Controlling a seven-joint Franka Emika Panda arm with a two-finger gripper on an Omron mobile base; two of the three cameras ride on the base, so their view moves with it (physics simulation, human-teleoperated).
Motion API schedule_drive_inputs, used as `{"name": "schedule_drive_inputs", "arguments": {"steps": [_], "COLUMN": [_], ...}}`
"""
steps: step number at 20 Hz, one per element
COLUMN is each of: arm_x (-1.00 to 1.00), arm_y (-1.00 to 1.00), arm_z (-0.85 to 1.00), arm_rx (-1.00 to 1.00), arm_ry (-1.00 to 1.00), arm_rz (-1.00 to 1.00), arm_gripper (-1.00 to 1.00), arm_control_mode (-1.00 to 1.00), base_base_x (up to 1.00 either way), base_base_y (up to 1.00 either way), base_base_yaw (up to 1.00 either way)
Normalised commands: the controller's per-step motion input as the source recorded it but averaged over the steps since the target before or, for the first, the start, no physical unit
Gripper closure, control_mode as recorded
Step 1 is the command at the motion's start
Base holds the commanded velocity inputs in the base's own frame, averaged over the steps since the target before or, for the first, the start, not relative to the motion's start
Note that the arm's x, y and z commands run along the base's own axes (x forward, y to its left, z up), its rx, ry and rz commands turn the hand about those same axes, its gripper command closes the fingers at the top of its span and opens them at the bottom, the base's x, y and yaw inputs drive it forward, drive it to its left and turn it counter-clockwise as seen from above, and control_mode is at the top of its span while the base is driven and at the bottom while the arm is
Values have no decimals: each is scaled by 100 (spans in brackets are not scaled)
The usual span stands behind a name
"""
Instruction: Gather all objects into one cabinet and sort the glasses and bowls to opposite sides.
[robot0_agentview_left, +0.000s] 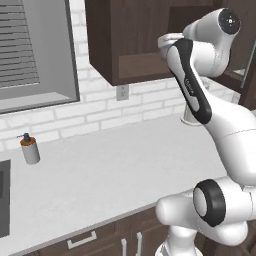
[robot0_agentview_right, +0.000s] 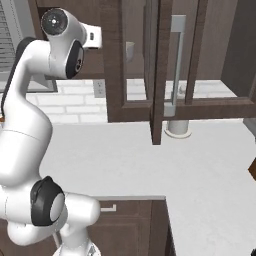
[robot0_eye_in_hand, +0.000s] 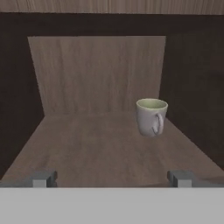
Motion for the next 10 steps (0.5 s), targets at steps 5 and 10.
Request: {"name": "schedule_drive_inputs", "arguments": {"steps": [5, 10], "arm_x": [1, 7], "arm_y": [0, 0], "arm_z": [0, 0], "arm_rx": [-8, -3], "arm_ry": [0, 0], "arm_rz": [-2, 0], "arm_gripper": [-100, -100], "arm_control_mode": [-100, -100], "base_base_x": [0, 0], "base_base_y": [0, 0], "base_base_yaw": [0, 0]}}
